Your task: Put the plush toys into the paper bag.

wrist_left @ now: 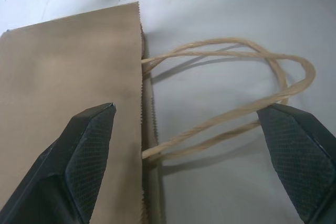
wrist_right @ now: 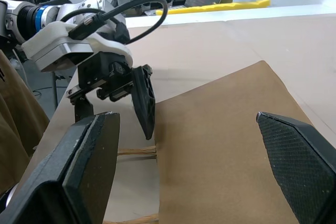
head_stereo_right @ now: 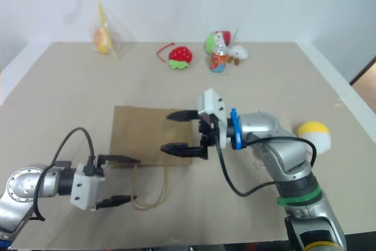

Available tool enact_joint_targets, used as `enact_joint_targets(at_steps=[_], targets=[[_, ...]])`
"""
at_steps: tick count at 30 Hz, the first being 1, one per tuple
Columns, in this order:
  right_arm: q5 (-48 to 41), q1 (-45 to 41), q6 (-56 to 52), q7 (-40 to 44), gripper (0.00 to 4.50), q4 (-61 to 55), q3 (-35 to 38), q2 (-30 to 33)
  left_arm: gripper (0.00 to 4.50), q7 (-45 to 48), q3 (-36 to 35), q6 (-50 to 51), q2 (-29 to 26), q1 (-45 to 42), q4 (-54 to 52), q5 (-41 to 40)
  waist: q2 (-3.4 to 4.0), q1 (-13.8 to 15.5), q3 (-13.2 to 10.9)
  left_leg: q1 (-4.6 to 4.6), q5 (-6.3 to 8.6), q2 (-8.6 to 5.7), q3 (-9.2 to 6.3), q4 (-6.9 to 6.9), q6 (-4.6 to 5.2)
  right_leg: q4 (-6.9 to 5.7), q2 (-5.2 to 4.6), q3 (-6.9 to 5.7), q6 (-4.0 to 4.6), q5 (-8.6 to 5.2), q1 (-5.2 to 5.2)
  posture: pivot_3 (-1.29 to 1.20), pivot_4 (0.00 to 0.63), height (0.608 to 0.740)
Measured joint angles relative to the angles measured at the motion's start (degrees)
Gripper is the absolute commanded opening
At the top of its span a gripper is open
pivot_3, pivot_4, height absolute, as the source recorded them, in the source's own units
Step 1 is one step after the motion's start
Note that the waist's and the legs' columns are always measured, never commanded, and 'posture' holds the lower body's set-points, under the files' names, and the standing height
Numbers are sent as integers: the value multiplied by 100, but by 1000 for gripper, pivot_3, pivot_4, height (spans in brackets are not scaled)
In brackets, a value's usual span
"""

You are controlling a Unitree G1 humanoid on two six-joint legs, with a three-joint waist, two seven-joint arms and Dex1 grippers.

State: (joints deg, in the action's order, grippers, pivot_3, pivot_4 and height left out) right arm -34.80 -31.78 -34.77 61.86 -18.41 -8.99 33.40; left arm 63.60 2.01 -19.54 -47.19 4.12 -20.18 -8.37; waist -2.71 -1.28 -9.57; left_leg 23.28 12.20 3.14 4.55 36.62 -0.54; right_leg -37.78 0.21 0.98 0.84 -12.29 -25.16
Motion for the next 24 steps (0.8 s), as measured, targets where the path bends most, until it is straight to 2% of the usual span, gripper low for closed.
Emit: enact_joint_targets(at_steps=[8,9,10,13,14,15,16,17,21,24], targets=[[2,40,-5,-84,4500,-5,14,12,4400,-1,572,-52,222,-232,-13,95,0,2,0,-1,0,-1,0,1,0,-5,2,2,1,-1,-1,0,150,740],[7,49,-4,-84,4500,-16,14,30,4012,-20,627,-51,255,-285,-9,100,0,3,0,-1,0,-1,-1,2,0,-6,3,2,1,-1,0,0,150,740],[10,63,-4,-85,4500,-30,14,44,3841,-30,672,-50,299,-332,-9,100,0,3,0,-1,0,-1,0,2,0,-6,3,2,1,-1,0,0,150,740],[11,110,-4,-93,4500,-65,15,75,2936,-24,774,-50,349,-455,-10,76,0,-2,0,-2,-1,1,-1,2,0,-8,8,4,1,-1,0,0,150,740],[11,116,-4,-93,4500,-65,15,76,2294,-19,783,-50,349,-461,-10,64,0,-2,0,-2,-1,2,-1,2,0,-8,8,4,2,-1,0,0,150,740],[11,141,-4,-97,4500,-66,15,84,2180,7,833,-51,349,-474,-11,42,0,-2,0,-2,0,3,-1,2,0,-8,10,4,2,-2,0,0,150,740],[11,165,-4,-97,4500,-66,15,103,1604,58,872,-58,347,-470,-11,38,0,-2,0,-2,0,4,-1,2,0,-9,11,5,3,-2,-1,0,150,740],[11,167,-4,-97,4500,-66,15,108,1486,63,876,-60,346,-469,-11,37,0,-2,0,-2,0,4,-2,2,0,-9,12,5,3,-2,-1,0,150,740],[12,176,-4,-108,4500,-67,19,157,69,95,884,-76,331,-479,-10,-125,0,-1,0,-4,-1,7,-3,3,-1,-12,17,4,4,-3,-1,0,150,740],[12,191,-3,-114,4500,-68,26,204,69,79,845,81,331,-586,-13,-362,0,0,0,-4,-1,8,-3,3,-1,-13,31,5,4,-3,-1,0,150,740]])
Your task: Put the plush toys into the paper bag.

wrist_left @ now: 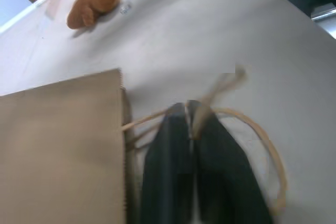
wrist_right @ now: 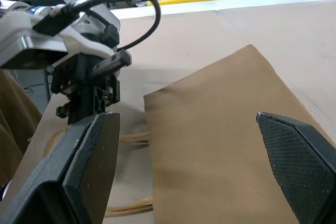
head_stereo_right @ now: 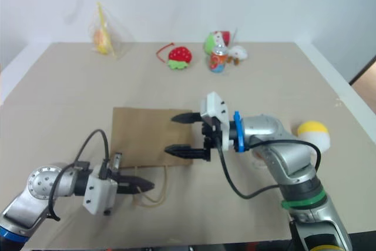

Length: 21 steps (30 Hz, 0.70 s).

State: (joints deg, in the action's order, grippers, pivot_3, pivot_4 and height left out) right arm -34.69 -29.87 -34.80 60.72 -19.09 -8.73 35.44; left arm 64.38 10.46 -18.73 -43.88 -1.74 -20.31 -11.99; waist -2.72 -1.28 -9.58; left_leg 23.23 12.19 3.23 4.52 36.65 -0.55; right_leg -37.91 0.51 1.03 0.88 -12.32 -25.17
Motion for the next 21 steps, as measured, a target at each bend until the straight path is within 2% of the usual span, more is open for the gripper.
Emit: enact_joint_targets(at_steps=[5,15,21], targets=[[-2,26,27,58,4500,2,78,153,69,-253,-332,757,31,-425,-62,-604,0,3,0,0,0,1,-1,3,0,-2,6,1,0,0,2,0,150,740],[-501,295,-346,601,4500,-471,451,1020,69,-700,-627,1707,326,-1387,127,-919,0,4,-1,0,-1,-3,-7,6,-2,-5,12,-1,-1,-2,3,0,150,740],[-847,235,-696,549,4500,-726,451,965,69,-1028,-670,2238,621,-1766,295,-1049,0,-4,-1,-4,-4,-3,-10,8,-5,-13,20,-2,-1,-2,3,0,150,740]])
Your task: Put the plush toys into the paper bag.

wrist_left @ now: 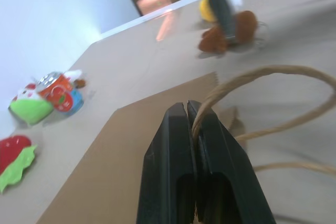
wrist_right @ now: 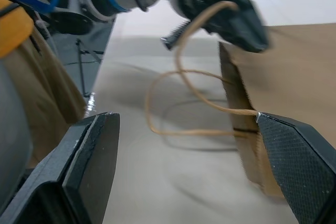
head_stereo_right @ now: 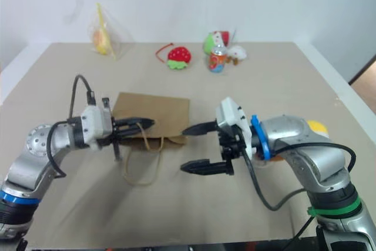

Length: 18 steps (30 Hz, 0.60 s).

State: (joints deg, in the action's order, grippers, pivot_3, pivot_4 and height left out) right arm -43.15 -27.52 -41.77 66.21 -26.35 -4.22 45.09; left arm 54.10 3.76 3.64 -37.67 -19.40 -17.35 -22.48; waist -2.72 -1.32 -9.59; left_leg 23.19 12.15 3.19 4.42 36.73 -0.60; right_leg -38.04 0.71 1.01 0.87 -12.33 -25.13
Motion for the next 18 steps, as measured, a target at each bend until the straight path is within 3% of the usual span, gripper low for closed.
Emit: enact_joint_targets(at_steps=[12,17,18], targets=[[418,-188,-25,-642,4500,142,-742,-983,69,-321,63,400,571,-1023,377,195,-1,-3,1,5,-1,-13,1,5,-1,-2,-3,6,-1,0,-1,0,150,740],[768,-246,63,-1110,2988,466,-896,-1463,0,-498,71,613,736,-1024,367,227,-1,1,1,5,-2,-12,-2,5,-2,-4,-3,3,0,0,-1,0,150,740],[868,-266,97,-1198,2246,546,-929,-1526,0,-545,76,660,768,-1032,360,228,-1,1,0,5,-2,-13,0,6,-2,-4,-4,4,-1,0,-1,0,150,740]])
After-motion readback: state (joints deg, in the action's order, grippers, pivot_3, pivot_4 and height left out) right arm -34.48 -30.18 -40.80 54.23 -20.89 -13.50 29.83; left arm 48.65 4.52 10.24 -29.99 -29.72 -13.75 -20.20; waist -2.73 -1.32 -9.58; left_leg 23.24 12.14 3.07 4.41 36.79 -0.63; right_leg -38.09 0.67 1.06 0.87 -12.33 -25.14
